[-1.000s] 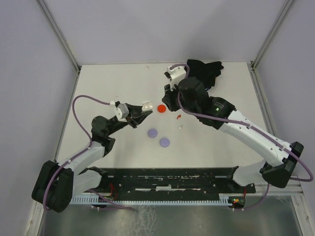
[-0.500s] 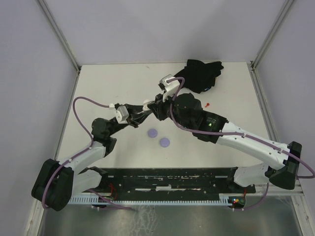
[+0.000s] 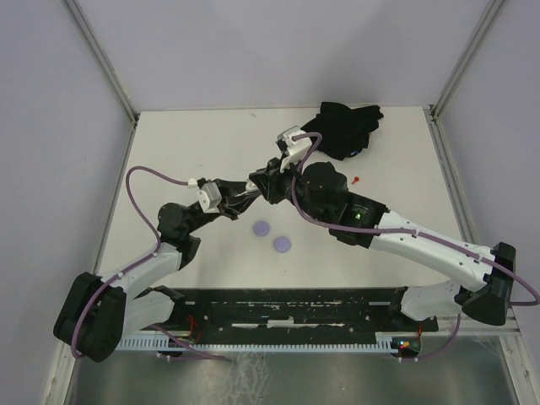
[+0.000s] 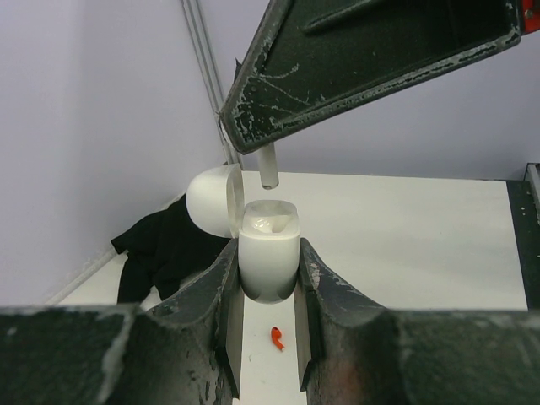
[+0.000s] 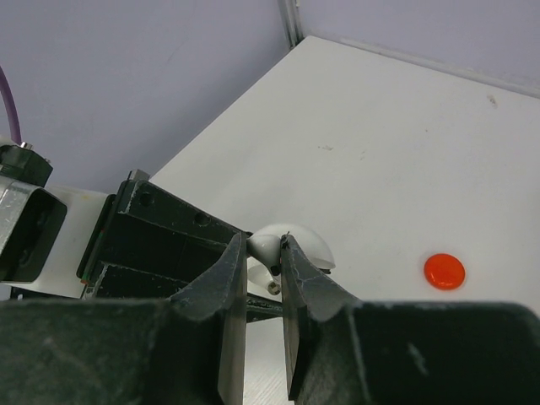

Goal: Insert the wireless bluetooth earbuds into the charging case
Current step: Place the earbud in the charging case.

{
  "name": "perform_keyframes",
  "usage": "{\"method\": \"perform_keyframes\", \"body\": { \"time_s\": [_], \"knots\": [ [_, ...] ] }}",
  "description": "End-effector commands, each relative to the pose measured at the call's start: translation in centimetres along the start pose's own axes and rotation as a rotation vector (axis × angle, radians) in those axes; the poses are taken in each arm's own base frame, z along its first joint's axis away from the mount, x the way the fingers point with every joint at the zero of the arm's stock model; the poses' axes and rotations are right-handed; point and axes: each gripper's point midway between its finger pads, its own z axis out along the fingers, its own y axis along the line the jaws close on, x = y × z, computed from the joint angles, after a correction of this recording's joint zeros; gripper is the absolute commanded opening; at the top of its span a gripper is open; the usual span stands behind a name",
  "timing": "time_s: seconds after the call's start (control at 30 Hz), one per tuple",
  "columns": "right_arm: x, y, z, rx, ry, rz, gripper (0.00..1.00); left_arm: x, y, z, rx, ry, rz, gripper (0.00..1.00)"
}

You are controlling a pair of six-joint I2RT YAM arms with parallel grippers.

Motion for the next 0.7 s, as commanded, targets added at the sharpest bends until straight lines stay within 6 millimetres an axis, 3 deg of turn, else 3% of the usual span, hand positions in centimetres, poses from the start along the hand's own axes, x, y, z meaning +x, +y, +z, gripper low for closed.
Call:
{"method": "perform_keyframes", "body": {
  "time_s": [0.0,0.37,0.67],
  "knots": [
    [-1.6,0.5,-0.5,-0.009,-0.06,0.051,0.18,-2.2,0.7,0.4,-0.036,-0.073,0.06,0.03],
    [-0.2,0.7,0.0,-0.019,-0.031,0.074,0.18,-2.3,1.0,0.5,-0.061,-0.084,0.041,0.03],
    [-1.1,0.4,-0.3,-0.012,-0.083,0.071,0.18,-1.3,0.7,0.5,-0.051,-0.056,0.03,0.03]
  ]
}}
